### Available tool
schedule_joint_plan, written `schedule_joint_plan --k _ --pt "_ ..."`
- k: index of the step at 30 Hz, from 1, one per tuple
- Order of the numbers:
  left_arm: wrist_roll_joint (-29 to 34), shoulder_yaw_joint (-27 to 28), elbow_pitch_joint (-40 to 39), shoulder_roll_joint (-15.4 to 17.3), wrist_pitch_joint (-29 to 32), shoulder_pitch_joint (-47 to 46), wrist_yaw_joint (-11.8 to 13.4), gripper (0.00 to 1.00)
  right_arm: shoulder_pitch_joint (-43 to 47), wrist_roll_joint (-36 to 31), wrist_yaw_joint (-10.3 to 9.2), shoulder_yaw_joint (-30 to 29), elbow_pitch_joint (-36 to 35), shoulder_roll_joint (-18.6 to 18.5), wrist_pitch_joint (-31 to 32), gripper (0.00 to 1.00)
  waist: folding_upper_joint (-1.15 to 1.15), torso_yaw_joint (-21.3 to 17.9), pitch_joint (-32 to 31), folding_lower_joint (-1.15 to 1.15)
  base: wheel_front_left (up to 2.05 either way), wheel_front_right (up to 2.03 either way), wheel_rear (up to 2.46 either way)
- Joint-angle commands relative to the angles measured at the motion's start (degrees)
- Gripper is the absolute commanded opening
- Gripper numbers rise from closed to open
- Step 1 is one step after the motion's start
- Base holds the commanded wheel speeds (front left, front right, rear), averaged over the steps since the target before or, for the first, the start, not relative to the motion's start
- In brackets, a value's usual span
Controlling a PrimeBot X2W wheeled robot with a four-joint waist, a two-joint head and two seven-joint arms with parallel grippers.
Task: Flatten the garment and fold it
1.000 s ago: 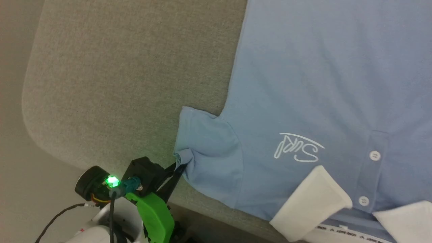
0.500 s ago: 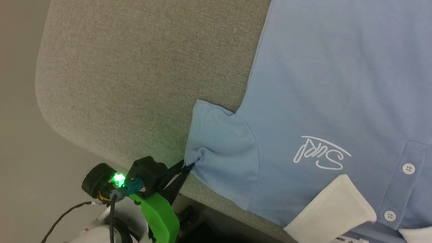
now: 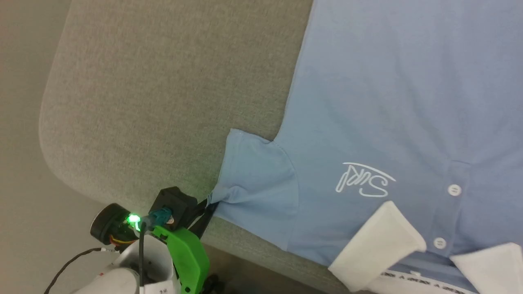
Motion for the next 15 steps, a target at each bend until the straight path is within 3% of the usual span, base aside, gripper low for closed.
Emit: schedule_joint_plan --k 1,8,15 --pt "-0.47 0.08 0.73 0.25 0.41 0.0 0.47 0.0 5.76 1.04 0.12 2.48 1.87 1.43 0.02 0.0 0.0 -5.43 -7.64 0.0 0.0 0.0 0.0" --pt "-2.78 -0.24 2.3 0.42 1.89 1.72 0.85 0.0 16.77 3.9 0.12 5.34 2.95 0.4 -4.74 0.0 0.0 -10.65 -15.95 0.0 0.0 0.0 0.0" --pt "-4.48 -0.76 3.34 0.5 2.29 4.31 1.72 0.0 27.87 7.35 0.12 3.34 3.66 -0.46 -6.11 0.0 0.0 -14.3 -21.11 0.0 0.0 0.0 0.0"
